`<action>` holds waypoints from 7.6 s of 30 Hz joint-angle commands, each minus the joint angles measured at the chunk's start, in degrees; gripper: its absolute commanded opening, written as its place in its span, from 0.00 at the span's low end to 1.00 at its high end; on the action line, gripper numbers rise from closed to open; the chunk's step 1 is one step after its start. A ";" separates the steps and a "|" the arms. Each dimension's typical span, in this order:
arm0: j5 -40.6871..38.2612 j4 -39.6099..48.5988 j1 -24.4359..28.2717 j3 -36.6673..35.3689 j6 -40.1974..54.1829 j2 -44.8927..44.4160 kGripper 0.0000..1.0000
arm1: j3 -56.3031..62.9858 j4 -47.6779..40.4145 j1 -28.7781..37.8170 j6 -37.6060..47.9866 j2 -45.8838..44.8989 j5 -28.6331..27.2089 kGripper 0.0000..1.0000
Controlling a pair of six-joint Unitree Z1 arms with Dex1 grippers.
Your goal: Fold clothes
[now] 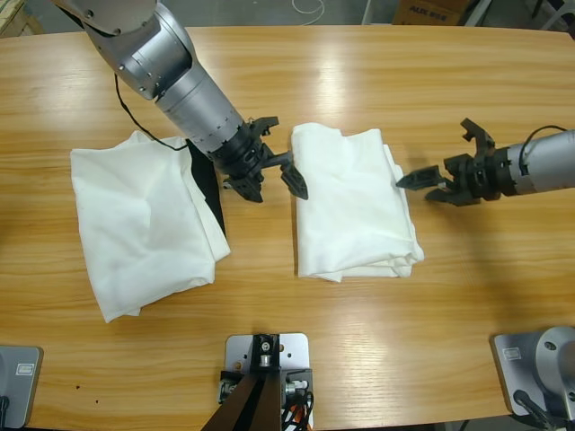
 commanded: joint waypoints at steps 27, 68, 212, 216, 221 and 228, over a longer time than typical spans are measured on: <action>1.01 -1.94 -0.60 -1.93 -1.57 3.29 1.00 | 5.36 -7.89 4.79 5.64 16.42 4.79 0.74; 1.75 -2.99 -0.95 -3.02 -1.12 3.15 0.73 | 8.08 -19.42 8.75 6.72 19.97 6.42 0.00; 22.07 1.63 19.56 37.48 22.72 -46.90 0.56 | -51.67 13.98 48.74 14.29 11.47 -8.02 0.00; 35.03 2.03 13.69 36.74 52.23 -39.50 0.93 | -47.52 11.01 48.74 14.71 8.32 -10.33 0.70; 36.22 -1.92 11.35 35.83 64.43 -36.26 0.97 | -42.65 11.01 48.74 14.99 4.73 -13.61 0.97; 32.25 -2.11 6.66 35.93 64.71 -35.43 0.97 | -38.66 8.09 48.74 16.66 5.61 -14.11 0.97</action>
